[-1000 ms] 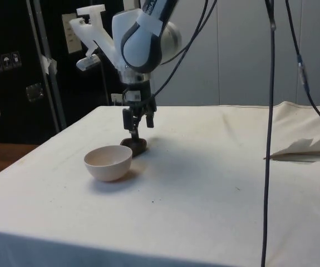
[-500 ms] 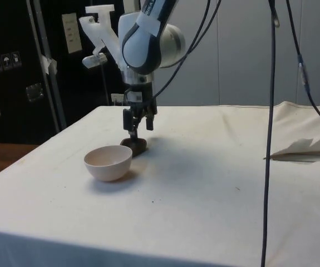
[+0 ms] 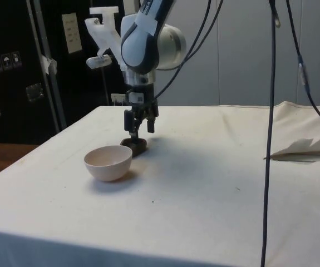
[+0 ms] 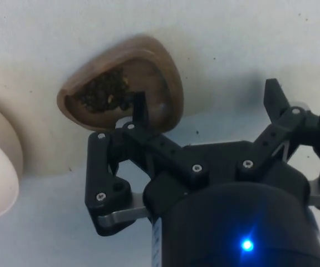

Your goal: Pour the coffee beans from the cup into the bowl.

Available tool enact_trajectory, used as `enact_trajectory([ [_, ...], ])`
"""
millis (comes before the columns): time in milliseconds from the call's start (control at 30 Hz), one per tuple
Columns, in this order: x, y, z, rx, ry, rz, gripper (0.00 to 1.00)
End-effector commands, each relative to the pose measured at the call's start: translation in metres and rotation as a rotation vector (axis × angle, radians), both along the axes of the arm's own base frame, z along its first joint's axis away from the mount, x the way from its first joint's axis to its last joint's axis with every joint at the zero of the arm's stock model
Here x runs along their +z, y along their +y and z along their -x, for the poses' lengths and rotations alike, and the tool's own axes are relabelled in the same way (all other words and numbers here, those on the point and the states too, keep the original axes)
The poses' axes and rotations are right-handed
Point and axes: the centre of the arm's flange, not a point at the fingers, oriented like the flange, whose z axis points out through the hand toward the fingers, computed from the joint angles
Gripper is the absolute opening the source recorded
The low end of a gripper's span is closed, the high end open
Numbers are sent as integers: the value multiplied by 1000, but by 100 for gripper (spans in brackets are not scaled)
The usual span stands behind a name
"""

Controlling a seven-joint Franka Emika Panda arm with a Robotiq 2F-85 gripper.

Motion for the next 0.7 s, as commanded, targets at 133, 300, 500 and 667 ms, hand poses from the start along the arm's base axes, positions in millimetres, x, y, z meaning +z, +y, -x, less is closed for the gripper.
enact_trajectory([
  [133,0,-1,0,0,-1,-21,100],
  [300,-1,-1,0,-2,-4,-21,100],
  [500,-6,-1,1,-4,1,-25,100],
  [667,-7,-1,1,-5,4,-22,100],
])
